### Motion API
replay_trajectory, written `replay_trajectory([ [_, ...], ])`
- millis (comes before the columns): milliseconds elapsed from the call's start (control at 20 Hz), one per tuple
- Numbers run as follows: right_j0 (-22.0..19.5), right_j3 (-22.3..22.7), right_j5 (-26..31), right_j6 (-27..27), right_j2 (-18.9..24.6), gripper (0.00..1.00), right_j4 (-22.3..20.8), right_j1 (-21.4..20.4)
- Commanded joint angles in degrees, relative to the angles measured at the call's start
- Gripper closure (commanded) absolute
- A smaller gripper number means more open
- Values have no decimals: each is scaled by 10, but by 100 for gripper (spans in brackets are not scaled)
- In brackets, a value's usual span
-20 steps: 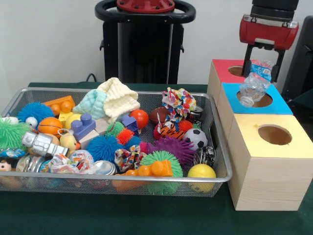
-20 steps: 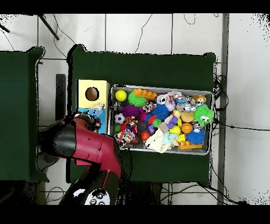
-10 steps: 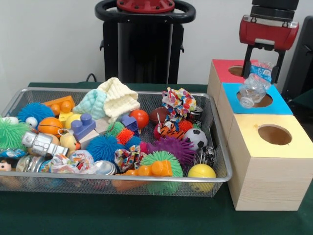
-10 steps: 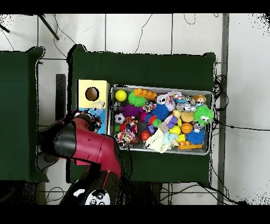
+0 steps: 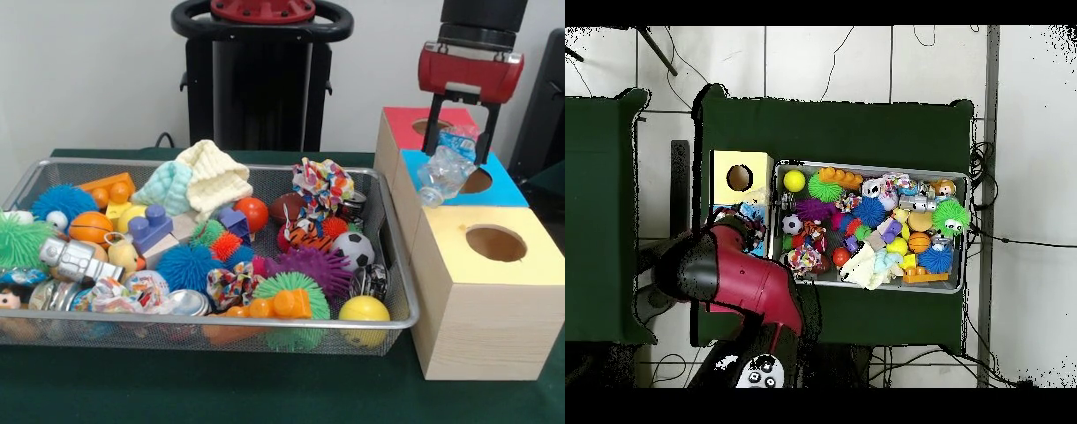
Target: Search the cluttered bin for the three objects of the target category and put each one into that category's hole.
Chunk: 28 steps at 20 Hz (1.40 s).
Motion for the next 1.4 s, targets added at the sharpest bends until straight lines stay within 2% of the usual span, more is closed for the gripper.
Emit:
replay_trajectory([
  [50,-37,76,-68,129,93,0,-3,4],
  [300,-34,87,-85,133,98,0,-3,4],
  [1100,21,66,-25,149,46,0,27,-1],
  [1400,31,58,-25,152,39,0,35,9],
])
